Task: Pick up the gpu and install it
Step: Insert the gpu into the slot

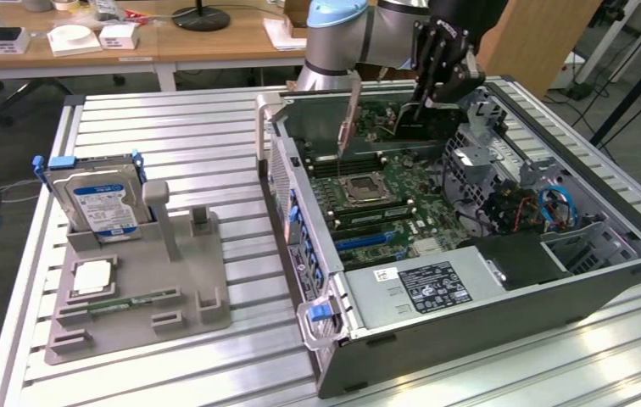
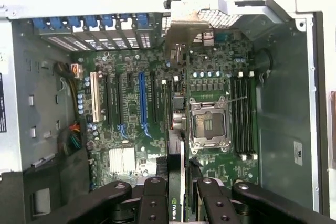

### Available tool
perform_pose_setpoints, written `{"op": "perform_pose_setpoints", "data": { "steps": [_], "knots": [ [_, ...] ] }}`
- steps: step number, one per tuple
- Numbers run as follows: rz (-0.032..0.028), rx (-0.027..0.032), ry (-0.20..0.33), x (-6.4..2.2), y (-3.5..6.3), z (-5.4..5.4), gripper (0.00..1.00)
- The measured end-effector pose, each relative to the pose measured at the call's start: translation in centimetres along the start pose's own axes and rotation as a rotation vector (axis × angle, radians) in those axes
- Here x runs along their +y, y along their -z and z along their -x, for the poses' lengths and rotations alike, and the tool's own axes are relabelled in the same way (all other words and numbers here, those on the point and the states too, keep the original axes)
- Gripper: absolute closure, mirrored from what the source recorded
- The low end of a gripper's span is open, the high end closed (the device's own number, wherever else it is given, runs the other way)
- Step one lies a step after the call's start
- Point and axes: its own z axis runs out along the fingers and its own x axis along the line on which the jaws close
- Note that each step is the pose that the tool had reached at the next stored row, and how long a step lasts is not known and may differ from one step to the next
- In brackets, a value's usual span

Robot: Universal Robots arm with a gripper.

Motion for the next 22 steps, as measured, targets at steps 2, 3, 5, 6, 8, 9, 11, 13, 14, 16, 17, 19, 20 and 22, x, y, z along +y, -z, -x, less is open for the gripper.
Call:
{"op": "perform_pose_setpoints", "data": {
  "steps": [2, 3, 5, 6, 8, 9, 11, 13, 14, 16, 17, 19, 20, 22],
  "knots": [
    [0.0005, 0.0006, 0.015, 0.00, -0.01, 0.00, 0.74],
    [0.0008, 0.0009, 0.022, 0.00, -0.01, 0.00, 0.74],
    [0.0013, 0.0015, 0.035, 0.00, -0.01, 0.00, 0.74],
    [0.0015, 0.0018, 0.039, 0.00, -0.01, 0.00, 0.74],
    [0.0017, 0.0021, 0.046, 0.00, -0.01, 0.00, 0.74],
    [0.0017, 0.0020, 0.046, 0.00, -0.02, 0.00, 0.74],
    [0.0017, 0.0021, 0.046, 0.00, -0.01, 0.00, 0.74],
    [0.0017, 0.0020, 0.045, 0.00, -0.03, 0.00, 0.74],
    [0.0017, 0.0020, 0.042, 0.00, -0.04, 0.00, 0.74],
    [0.0012, 0.0014, 0.028, -0.01, -0.07, 0.00, 0.74],
    [0.0010, 0.0012, 0.024, -0.01, -0.08, 0.00, 0.74],
    [0.0009, 0.0011, 0.023, -0.01, -0.08, 0.00, 0.74],
    [0.0009, 0.0011, 0.023, 0.00, -0.08, 0.00, 0.74],
    [0.0009, 0.0010, 0.023, -0.01, -0.09, 0.00, 0.74]
  ]
}}
